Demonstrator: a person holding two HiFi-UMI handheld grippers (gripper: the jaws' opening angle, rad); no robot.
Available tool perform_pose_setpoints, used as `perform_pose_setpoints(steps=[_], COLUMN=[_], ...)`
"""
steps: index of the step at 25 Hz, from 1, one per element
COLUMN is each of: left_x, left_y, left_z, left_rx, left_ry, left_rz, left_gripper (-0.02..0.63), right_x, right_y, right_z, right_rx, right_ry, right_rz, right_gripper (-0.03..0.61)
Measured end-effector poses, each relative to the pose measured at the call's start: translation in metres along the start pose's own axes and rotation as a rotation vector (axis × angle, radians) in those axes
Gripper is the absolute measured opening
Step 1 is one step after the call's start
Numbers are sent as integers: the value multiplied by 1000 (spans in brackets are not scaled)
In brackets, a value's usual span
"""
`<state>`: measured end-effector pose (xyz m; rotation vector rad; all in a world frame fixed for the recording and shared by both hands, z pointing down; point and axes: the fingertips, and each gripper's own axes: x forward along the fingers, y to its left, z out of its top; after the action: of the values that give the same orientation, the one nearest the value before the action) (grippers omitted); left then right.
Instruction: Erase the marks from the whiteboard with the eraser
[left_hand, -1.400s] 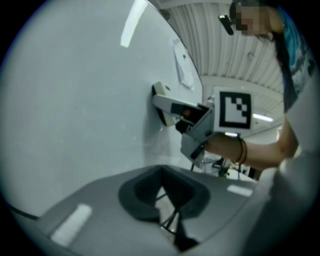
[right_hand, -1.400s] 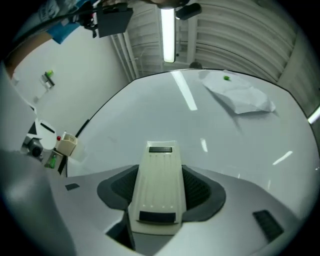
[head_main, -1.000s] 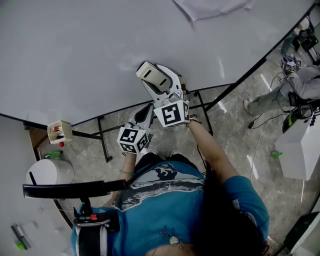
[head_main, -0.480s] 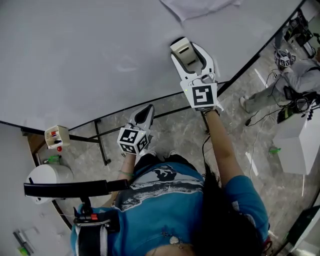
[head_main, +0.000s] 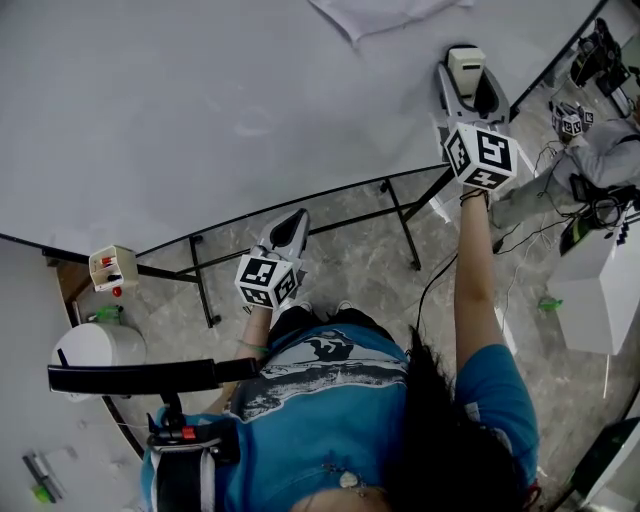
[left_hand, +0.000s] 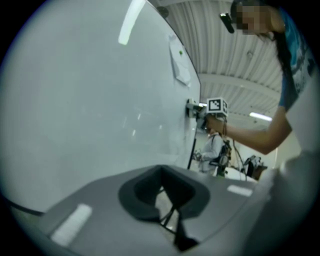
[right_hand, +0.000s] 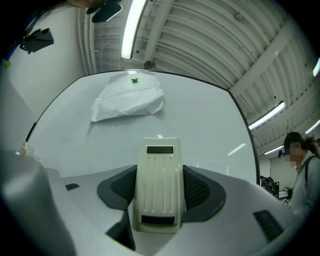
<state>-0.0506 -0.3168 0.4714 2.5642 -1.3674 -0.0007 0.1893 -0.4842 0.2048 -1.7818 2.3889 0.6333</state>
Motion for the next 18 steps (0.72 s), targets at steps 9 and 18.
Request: perform_pose_setpoints(steps=[9, 18], left_x=[2, -7], left_y=[-21, -44], left_z=[-2, -20], left_rx=[9, -9], left_ry=[-8, 9], left_rz=[16, 72], left_gripper=[3, 5], right_x=[-2, -37], right_y=[-33, 42], right_z=[-3, -28], right_rx=[31, 102], right_ry=[14, 61], right_rz=[-33, 154], right_gripper=[262, 262])
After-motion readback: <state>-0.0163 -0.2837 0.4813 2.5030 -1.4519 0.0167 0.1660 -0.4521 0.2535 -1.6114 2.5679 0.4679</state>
